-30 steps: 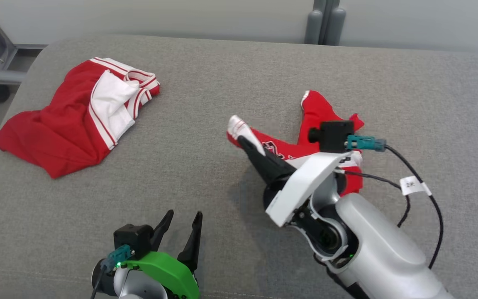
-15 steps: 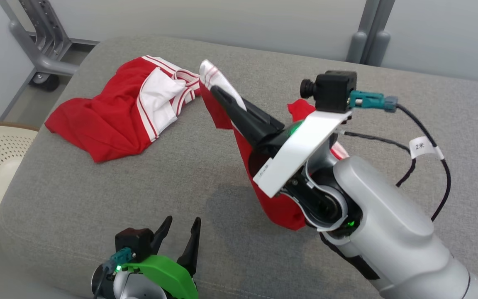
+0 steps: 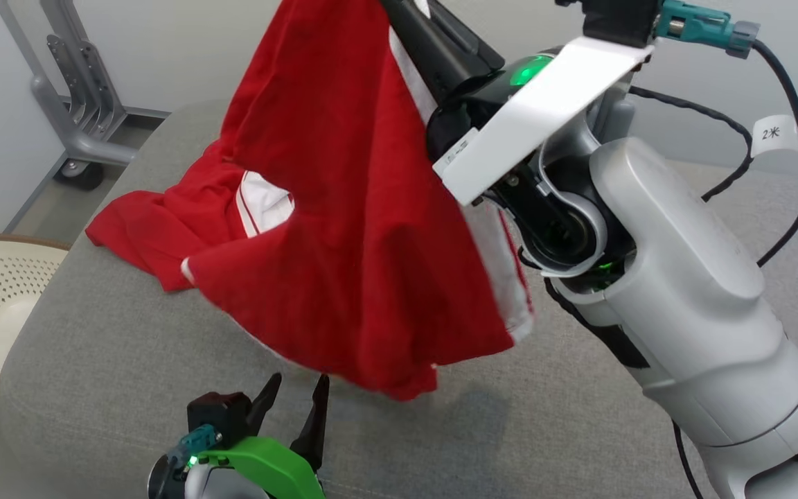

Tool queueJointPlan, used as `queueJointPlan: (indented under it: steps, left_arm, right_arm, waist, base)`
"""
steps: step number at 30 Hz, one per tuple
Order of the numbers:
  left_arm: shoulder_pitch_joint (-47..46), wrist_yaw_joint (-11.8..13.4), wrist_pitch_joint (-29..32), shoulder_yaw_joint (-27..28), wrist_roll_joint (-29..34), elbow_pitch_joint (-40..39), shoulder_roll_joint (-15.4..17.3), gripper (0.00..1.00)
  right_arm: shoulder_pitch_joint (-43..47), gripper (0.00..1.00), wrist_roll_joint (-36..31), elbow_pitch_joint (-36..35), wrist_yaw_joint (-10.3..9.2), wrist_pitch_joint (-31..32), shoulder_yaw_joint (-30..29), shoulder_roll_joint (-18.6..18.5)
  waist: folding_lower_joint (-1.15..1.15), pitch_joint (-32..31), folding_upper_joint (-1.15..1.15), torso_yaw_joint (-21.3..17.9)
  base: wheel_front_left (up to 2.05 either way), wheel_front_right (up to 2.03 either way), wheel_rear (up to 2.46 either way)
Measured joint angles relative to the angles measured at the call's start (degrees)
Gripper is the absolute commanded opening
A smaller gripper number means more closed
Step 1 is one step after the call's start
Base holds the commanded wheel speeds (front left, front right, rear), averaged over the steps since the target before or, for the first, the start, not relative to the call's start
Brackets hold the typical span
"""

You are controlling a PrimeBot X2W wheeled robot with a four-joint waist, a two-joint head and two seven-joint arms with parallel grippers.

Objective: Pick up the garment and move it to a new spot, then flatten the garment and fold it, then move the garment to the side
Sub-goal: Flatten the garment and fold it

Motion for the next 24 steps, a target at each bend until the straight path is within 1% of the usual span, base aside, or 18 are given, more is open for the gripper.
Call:
queueJointPlan:
  steps: [4, 5, 9, 12, 14, 15, 16, 19, 24]
  left_arm:
    - [0.69, 0.0, -0.32, 0.41, -0.07, -0.38, 0.0, 1.0]
    - [0.82, 0.0, -0.32, 0.22, -0.07, -0.4, -0.03, 1.0]
    - [1.73, 0.0, -0.44, 0.92, -0.14, -0.87, -0.02, 1.0]
    - [2.31, 0.01, -0.47, 1.08, -0.16, -1.2, 0.03, 1.0]
    - [2.32, 0.01, -0.48, 1.13, -0.16, -1.49, 0.07, 1.0]
    - [2.32, 0.0, -0.48, 1.13, -0.16, -1.64, 0.07, 1.0]
    - [2.32, 0.01, -0.47, 1.12, -0.16, -1.85, 0.09, 1.0]
    - [2.3, 0.01, -0.47, 1.07, -0.14, -2.42, 0.11, 1.0]
    - [2.16, 0.0, -0.38, 0.42, 0.01, -3.28, 0.09, 1.0]
  right_arm:
    - [0.31, 0.0, -0.86, 4.26, 0.0, 0.62, -1.43, -0.02]
    - [0.99, 0.0, -1.37, 6.02, 0.01, 0.81, -2.66, 0.22]
    - [6.98, 0.0, -2.7, 14.34, -0.01, 1.63, -7.03, -0.3]
    - [11.6, 0.0, -4.55, 20.09, -0.01, 2.13, -9.7, -1.62]
    - [12.93, 0.0, -5.92, 23.27, -0.01, 2.12, -11.94, -2.24]
    - [13.18, 0.0, -6.65, 24.64, -0.01, 2.03, -12.9, -2.57]
    - [13.23, 0.0, -8.57, 27.25, -0.01, 1.58, -15.1, -3.24]
    - [13.22, 0.0, -10.92, 31.07, -0.01, -0.23, -19.6, -4.7]
    - [13.22, 0.0, -14.13, 38.18, -0.01, -3.02, -27.6, -8.77]
  waist:
    - [0.0, -0.57, 0.0, -0.95]
    - [0.0, -0.62, 0.0, -1.18]
    - [0.0, -0.56, 0.0, -2.07]
    - [0.0, -0.32, 0.0, -2.94]
    - [0.0, -0.04, 0.0, -3.6]
    - [0.0, 0.13, 0.0, -3.93]
    - [0.0, 0.53, 0.0, -4.63]
    - [0.0, 1.31, 0.0, -5.57]
    - [0.0, 2.85, 0.0, -6.76]
  base:
    - [0.0, 0.0, 0.0]
    - [0.0, 0.0, 0.0]
    - [0.0, 0.0, 0.0]
    - [0.0, 0.0, 0.0]
    - [0.0, 0.0, 0.0]
    - [0.0, 0.0, 0.0]
    - [0.0, 0.0, 0.0]
    - [0.0, 0.0, 0.0]
    - [0.0, 0.0, 0.0]
